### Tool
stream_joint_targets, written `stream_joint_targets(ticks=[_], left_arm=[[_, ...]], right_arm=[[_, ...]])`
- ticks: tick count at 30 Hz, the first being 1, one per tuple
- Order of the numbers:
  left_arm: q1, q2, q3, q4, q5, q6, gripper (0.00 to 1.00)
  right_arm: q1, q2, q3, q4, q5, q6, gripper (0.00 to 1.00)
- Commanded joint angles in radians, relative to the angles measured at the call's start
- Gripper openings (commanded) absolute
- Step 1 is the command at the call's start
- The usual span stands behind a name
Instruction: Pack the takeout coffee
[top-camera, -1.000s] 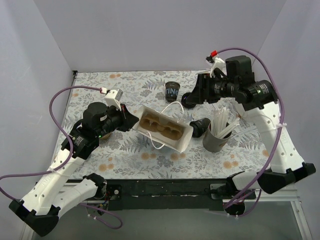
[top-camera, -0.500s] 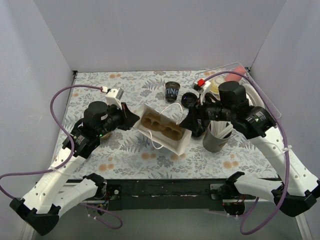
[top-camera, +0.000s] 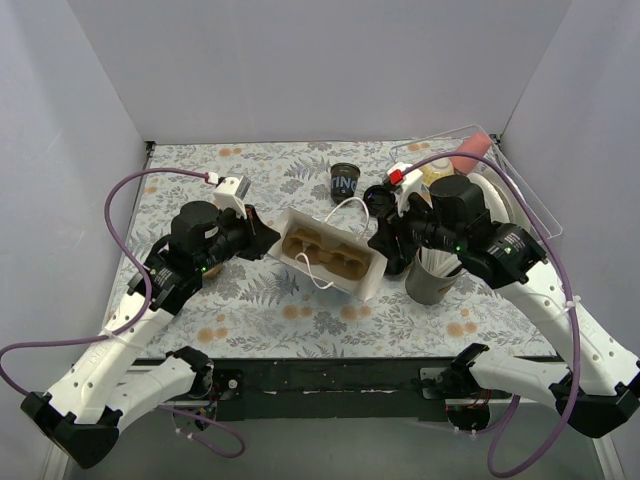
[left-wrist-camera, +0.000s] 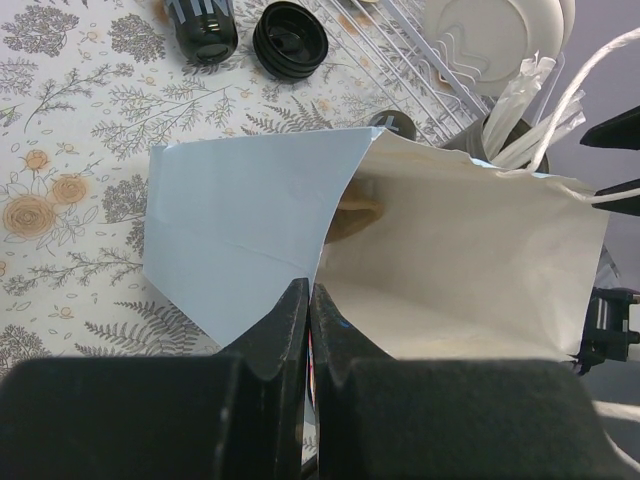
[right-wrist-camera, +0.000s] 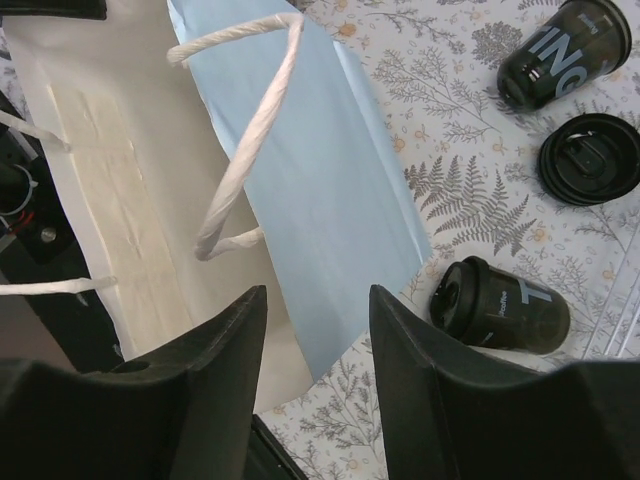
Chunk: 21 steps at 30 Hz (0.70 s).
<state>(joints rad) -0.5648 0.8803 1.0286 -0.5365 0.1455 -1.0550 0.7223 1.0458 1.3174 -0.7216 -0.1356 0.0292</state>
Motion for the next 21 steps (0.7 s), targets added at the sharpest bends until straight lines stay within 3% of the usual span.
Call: stream_joint_targets(ticks=[1,15,18,21], left_arm=[[0.005,-0.012,0.004,0.046,0.011,0.012,0.00],[0.005,-0.014,0.001,0.047,0.016,0.007,0.00],[0.005,-0.017,-0.007,0.050,0.012,0.007,0.00],[0.005,-0.021,-0.021,0.062,0.019,0.000,0.00]], right_arm=[[0.009,-0.018,-0.007,0.054,0.001,-0.055,0.53],[0.026,-0.035,-0.076,0.091,-0.061,-0.037,0.56],[0.029,-0.038,-0.093,0.090,-0.032,-0.037,0.47],[0.029,-0.041,-0.115,0.106,-0.016,-0.037,0.27]])
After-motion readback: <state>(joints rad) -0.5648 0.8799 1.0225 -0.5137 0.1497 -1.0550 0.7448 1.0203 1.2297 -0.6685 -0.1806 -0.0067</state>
